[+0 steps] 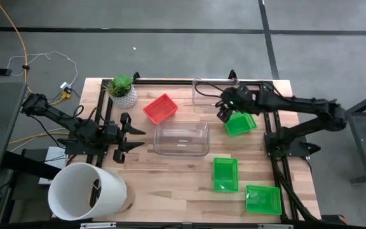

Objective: Stack baskets by color
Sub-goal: Stack the top transparent bin on the bottom transparent bins

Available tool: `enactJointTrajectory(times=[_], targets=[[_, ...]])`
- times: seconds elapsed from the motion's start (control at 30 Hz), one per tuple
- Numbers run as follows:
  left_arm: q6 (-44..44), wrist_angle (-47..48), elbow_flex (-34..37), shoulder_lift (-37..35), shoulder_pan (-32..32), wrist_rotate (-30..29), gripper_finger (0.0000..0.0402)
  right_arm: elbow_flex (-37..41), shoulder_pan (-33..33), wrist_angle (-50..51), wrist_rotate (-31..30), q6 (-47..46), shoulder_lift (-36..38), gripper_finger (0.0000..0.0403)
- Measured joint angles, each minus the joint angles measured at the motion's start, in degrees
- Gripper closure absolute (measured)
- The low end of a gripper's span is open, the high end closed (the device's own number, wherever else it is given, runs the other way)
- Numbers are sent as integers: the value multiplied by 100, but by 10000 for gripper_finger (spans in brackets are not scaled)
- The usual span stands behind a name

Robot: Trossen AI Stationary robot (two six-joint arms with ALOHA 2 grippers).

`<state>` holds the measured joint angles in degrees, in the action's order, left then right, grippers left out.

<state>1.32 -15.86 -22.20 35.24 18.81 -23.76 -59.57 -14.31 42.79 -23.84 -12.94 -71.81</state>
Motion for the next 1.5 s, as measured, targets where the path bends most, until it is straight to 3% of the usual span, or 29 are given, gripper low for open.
enactJointTrajectory(times=[0.33,0.73,0.93,1.17,1.5], targets=[[18,17,0,0,0,-11,230,-304,-739,793,908,1270,-1190,151],[200,20,0,0,0,-189,230,-304,-1065,564,562,2067,-2228,160],[30,73,0,0,-2,-400,230,-304,-1165,304,637,2101,-2350,228],[-201,147,0,0,-2,-587,230,-304,-1169,81,691,2183,-2351,384],[-199,146,0,0,0,-544,230,-300,-1078,-47,819,2050,-2352,399]])
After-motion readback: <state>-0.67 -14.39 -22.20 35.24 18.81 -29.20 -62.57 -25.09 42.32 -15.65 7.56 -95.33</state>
